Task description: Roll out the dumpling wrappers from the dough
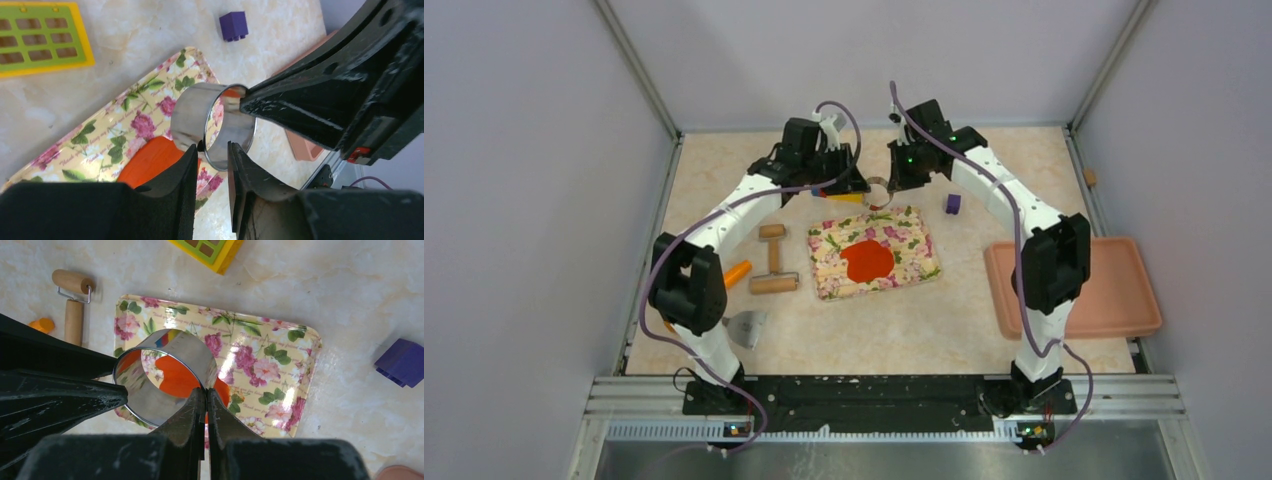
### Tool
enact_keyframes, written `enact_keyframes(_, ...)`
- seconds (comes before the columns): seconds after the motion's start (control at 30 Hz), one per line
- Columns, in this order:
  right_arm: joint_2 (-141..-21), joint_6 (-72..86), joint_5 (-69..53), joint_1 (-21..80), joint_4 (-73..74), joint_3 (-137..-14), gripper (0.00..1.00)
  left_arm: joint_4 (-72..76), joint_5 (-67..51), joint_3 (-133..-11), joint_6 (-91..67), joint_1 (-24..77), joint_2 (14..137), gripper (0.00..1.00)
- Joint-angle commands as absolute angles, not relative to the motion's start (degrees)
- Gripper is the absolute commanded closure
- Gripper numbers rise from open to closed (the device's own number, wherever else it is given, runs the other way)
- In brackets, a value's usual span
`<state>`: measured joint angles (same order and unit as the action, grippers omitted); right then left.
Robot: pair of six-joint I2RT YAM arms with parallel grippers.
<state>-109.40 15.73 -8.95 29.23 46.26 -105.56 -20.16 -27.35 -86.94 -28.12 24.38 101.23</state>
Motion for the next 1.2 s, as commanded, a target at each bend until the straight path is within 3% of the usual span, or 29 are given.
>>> enact_keyframes(0.0, -109.9, 16.6, -8.0, 29.7, 44.1, -108.5, 1.00, -19.2, -25.7, -83.7, -29.1, 24.6, 101.0, 0.71)
enact_keyframes(0.33, -111.6, 17.0, -16.0, 29.7, 43.6, -101.1, 1.00, -17.3, -25.3, -78.5, -30.6, 24.6, 103.9, 0.99)
enact_keyframes(0.67, -117.2, 15.4, -22.6, 29.7, 42.8, -96.1, 1.00, -16.9, -27.3, -73.8, -29.8, 24.6, 104.6, 1.00)
enact_keyframes(1.17, -115.7, 17.9, -24.8, 29.8, 43.4, -91.1, 1.00, -20.1, -30.5, -71.4, -29.1, 24.6, 103.3, 1.00)
